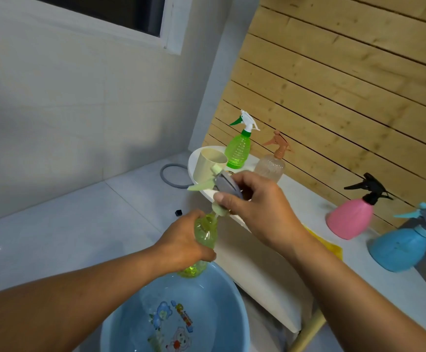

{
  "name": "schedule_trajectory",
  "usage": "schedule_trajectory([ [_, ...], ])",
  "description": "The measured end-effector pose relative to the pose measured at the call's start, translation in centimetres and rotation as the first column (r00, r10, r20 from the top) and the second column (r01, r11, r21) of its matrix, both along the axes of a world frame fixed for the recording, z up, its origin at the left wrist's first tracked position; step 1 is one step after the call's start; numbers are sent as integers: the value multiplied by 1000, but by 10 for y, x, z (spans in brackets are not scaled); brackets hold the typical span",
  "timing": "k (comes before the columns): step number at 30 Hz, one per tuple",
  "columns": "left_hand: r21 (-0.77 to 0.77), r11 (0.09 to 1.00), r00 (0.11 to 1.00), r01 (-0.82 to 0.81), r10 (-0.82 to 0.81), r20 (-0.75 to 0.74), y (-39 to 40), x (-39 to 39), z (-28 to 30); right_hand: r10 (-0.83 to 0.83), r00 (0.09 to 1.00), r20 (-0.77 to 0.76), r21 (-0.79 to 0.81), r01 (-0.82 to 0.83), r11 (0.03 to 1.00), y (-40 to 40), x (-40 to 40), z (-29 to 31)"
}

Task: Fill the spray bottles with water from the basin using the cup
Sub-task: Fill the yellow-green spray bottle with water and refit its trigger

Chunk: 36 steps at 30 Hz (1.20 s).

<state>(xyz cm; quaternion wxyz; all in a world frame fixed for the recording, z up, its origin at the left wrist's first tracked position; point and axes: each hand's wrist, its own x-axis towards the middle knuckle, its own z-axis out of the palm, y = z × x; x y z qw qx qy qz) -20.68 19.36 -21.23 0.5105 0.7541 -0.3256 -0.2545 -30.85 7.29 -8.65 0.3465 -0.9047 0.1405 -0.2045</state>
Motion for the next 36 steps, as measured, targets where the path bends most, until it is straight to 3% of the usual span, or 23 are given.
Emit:
schedule_trajectory([
  [13, 48, 997, 999, 53, -54, 5, -3, -6, -4, 153, 984, -92, 191, -134, 972, -14, -22, -27],
  [23, 135, 989, 998, 63, -65, 13, -3, -7, -6, 237, 958, -159, 120, -220, 968, -19, -19, -38],
  [31, 139, 988, 997, 71, -74, 17, -4, -9, -4, 209, 968, -136, 196, -180, 964, -17, -20, -38],
  [36, 74, 996, 999, 46, -47, 12, -7, -11, -2, 35, 994, -104, 69, -28, 997, -10, -17, -44],
])
